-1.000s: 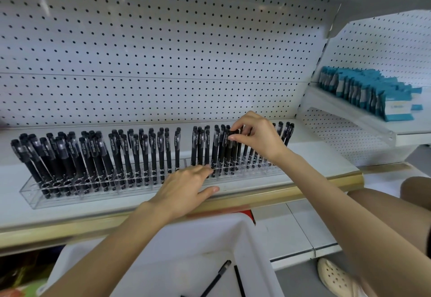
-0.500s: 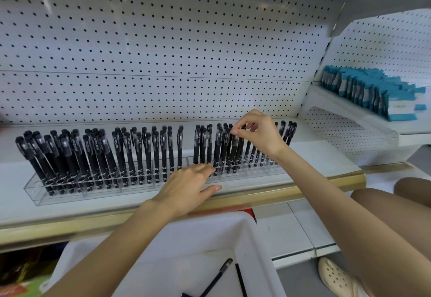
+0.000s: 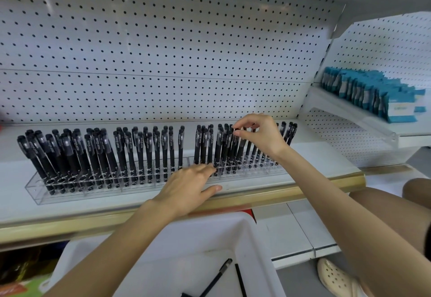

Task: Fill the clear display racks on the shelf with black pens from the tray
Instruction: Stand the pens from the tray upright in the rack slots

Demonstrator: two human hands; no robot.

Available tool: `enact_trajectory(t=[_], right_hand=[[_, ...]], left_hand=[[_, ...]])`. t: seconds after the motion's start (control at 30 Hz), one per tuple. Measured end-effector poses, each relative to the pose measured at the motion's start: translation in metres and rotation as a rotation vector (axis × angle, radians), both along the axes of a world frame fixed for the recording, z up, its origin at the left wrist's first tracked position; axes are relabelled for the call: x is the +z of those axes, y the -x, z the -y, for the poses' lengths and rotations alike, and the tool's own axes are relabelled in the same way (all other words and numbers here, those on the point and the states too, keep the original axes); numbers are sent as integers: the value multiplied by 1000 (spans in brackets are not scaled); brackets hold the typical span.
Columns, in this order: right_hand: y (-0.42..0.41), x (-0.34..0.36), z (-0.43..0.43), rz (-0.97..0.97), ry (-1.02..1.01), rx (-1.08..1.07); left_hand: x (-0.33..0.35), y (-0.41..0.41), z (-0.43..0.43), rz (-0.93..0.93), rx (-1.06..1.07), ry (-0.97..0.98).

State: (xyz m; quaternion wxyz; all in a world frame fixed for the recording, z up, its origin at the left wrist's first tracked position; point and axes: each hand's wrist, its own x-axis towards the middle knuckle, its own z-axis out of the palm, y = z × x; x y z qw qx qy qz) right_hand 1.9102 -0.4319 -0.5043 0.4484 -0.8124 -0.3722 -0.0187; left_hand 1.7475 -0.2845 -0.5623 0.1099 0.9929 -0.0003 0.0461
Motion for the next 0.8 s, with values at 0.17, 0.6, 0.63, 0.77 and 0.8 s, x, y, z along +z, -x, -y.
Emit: enact_trajectory(t=[0.17,0.6,0.63,0.77,0.8], right_hand=[[-1,2,2,7,39,8],[70,-1,23,393,269,82],[83,-10,25,420,275,114],[133,-65,34,350,309,229],[145,-81,36,266,328,253]], left_hand=[[-1,0,-1,9,-22,-16],[-22,46,-10,99,-196,-184],[-25,56,-10,113,-203,-182],[-47,103,-19,84,-181,-200],[-53,115,-22,68,-159,-193]])
